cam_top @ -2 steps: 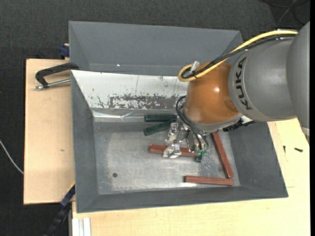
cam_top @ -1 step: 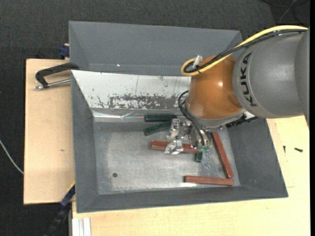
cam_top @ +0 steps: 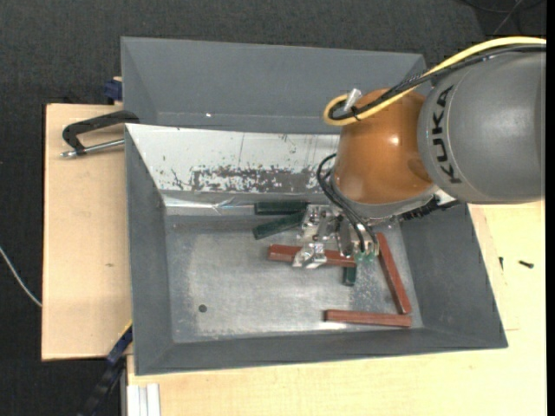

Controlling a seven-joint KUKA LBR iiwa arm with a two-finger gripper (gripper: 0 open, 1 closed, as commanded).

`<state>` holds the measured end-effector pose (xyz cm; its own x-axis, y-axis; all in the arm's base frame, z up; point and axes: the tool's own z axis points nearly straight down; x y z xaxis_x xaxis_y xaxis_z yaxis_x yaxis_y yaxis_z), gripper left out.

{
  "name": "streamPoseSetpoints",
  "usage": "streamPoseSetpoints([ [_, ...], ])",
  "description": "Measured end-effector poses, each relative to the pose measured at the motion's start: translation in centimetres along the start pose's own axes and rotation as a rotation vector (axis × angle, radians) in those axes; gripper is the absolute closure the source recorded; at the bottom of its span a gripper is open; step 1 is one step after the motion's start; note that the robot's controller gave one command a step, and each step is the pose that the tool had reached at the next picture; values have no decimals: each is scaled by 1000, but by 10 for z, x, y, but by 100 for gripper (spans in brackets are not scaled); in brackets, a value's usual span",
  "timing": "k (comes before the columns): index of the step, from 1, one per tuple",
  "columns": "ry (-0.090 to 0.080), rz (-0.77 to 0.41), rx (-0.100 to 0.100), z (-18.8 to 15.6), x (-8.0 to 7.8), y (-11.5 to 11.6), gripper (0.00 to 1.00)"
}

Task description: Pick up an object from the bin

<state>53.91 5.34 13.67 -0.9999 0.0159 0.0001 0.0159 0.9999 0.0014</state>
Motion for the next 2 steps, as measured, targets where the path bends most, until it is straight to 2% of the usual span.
streamPoseSetpoints([
  [2, -6, 0, 0, -39, -1, 0, 100],
])
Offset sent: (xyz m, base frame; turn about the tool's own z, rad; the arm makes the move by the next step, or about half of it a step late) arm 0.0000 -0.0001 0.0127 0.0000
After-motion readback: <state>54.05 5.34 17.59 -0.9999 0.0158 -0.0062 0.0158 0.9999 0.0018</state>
